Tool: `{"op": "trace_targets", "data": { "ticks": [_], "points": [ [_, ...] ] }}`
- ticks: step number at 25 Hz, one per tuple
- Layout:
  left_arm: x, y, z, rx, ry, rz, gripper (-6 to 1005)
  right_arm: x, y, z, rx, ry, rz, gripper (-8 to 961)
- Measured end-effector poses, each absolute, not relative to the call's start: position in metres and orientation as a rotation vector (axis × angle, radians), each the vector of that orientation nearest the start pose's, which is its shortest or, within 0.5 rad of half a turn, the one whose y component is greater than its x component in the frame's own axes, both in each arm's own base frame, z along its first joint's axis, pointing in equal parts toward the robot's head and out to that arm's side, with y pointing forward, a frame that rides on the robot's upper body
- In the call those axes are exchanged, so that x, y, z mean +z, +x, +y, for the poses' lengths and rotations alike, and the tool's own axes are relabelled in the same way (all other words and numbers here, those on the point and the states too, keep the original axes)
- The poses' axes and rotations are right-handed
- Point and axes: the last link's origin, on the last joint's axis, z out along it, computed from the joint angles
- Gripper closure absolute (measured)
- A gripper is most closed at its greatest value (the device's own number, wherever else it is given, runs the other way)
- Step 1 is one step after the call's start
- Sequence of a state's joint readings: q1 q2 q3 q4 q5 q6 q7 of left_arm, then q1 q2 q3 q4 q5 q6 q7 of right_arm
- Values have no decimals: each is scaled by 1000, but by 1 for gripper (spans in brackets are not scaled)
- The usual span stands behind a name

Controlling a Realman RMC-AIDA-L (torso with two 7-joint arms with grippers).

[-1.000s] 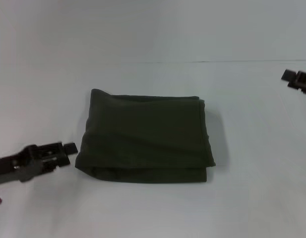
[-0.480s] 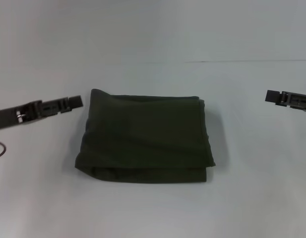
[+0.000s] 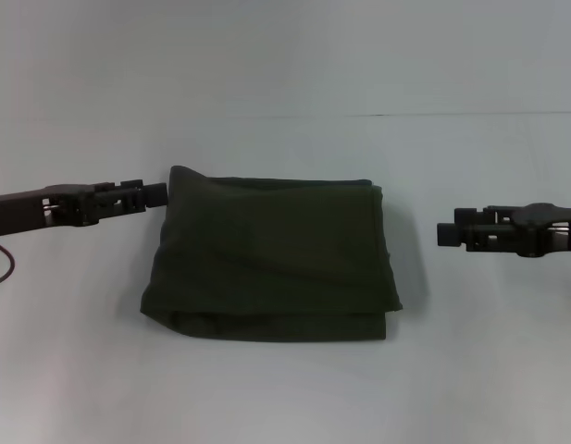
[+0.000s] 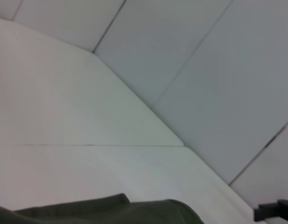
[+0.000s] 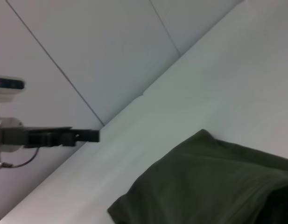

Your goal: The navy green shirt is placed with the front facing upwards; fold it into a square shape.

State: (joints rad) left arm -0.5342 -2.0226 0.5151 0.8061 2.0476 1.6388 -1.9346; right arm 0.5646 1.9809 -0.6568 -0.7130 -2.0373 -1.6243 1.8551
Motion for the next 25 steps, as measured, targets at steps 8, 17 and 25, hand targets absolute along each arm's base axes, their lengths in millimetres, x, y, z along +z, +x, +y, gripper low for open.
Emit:
{"op": "trace_targets", "data": {
  "ticks": [8, 17, 25],
  "points": [
    [70, -278, 334, -809, -2465, -1233, 321, 40, 263, 347, 710, -2618, 1147, 159],
    [56, -255, 330, -617, -2750, -1171, 318, 18, 253, 340, 595, -2795, 878, 159],
    [49, -232, 355, -480, -2778, -1052, 315, 11, 236, 352, 622, -2795, 771, 159]
  ]
}}
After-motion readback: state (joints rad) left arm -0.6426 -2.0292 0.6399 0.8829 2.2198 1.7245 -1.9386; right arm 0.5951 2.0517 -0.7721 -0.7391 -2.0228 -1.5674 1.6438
